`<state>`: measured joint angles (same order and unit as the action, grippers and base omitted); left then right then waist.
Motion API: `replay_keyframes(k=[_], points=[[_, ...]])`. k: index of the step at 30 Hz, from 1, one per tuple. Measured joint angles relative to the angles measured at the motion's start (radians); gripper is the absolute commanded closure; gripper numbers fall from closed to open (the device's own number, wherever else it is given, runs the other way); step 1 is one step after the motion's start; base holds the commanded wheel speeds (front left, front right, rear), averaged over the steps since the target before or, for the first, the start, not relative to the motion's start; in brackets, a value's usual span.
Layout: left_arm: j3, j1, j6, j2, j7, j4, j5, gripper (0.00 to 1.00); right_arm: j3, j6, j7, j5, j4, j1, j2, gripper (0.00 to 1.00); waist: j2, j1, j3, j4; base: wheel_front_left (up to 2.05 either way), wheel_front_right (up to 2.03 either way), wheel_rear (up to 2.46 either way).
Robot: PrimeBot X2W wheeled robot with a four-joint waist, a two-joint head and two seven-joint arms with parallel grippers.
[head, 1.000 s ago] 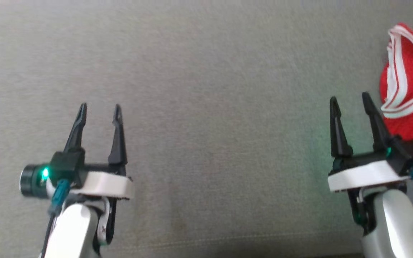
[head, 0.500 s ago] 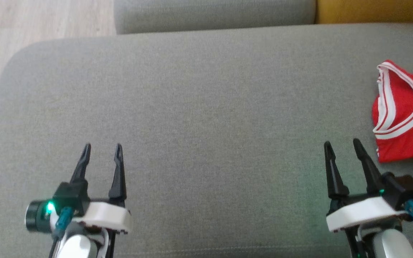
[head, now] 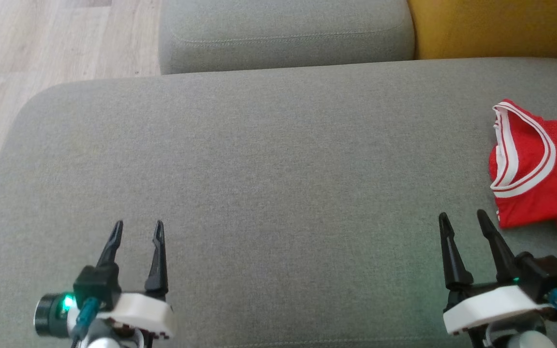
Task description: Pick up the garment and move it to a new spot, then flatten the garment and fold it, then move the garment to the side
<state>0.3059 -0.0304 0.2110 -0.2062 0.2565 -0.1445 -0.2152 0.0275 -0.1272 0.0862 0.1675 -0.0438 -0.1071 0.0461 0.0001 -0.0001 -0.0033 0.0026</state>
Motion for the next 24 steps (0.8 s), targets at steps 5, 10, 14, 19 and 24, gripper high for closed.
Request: replay_keyframes(k=[5,10,14,19,24], points=[[0.003,-0.018,0.000,-0.003,0.000,-0.003,0.000,0.00,-0.001,0.000,-0.003,0.000,0.002,-0.009,0.000,0.00,0.0000,0.0000,-0.001,-0.003,0.00,0.00,0.00],[0.003,-0.018,0.000,-0.005,0.000,-0.003,0.000,0.00,-0.001,0.000,-0.004,0.000,0.004,-0.009,0.000,0.00,0.0000,0.0000,-0.001,-0.003,0.00,0.00,0.00],[0.004,-0.018,0.000,-0.007,0.000,-0.003,0.000,0.00,-0.001,0.000,-0.004,0.004,0.004,-0.009,0.000,0.00,0.0000,0.0000,-0.002,-0.003,0.00,0.00,0.00],[0.006,-0.018,0.001,-0.009,0.000,-0.006,0.000,0.00,0.000,0.000,-0.004,0.009,0.004,-0.009,0.000,0.00,0.0000,0.0000,-0.002,-0.002,0.00,0.00,0.00],[0.007,-0.018,0.002,-0.009,0.000,-0.008,-0.008,0.00,0.000,0.000,-0.004,0.009,0.003,-0.009,-0.001,0.00,0.0000,0.0000,-0.004,0.000,0.00,0.00,0.00]])
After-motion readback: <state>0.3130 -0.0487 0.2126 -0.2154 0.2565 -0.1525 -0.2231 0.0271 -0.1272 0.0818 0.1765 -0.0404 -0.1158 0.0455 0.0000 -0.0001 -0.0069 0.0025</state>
